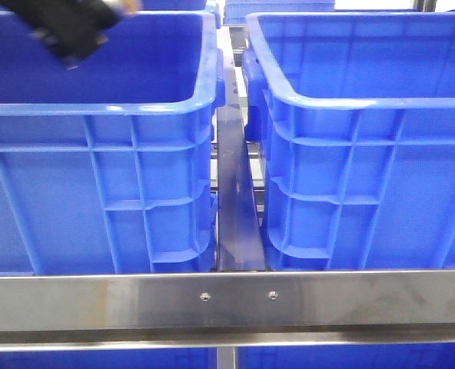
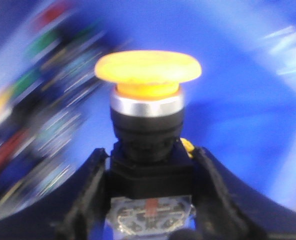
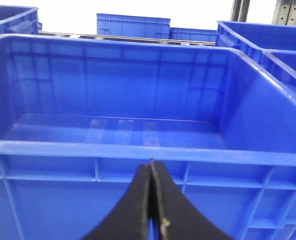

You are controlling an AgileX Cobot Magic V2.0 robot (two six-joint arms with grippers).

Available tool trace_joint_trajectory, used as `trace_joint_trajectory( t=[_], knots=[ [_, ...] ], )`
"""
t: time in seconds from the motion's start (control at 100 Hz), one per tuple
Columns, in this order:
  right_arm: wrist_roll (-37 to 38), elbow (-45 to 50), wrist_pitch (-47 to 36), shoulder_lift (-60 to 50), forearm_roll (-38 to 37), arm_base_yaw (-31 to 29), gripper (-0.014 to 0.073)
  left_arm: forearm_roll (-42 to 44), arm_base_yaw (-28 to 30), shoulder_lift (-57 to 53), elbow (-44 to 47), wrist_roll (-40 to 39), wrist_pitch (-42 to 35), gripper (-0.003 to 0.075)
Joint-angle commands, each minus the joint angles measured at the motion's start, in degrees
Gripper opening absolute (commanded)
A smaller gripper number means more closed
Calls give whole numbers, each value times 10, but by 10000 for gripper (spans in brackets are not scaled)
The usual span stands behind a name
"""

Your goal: Pick red and yellow buttons and place in box

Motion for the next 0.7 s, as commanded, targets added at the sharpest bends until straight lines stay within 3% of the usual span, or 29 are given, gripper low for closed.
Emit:
trace_joint_trajectory(
  t=[0.0,0.22,0.44,0.69],
  knots=[
    [-1,-9,-45,-14,-5,-2,-57,-61,-30,-25,-16,27,-3,82],
    [-1,-9,-46,-13,-5,-2,-57,-61,-96,-25,-16,27,-2,82],
    [-1,-19,-63,-13,-5,-1,-57,-62,-122,-25,-16,27,-4,82],
    [20,-142,118,14,11,-1,-57,-62,-122,-25,-16,24,14,82]
  ],
)
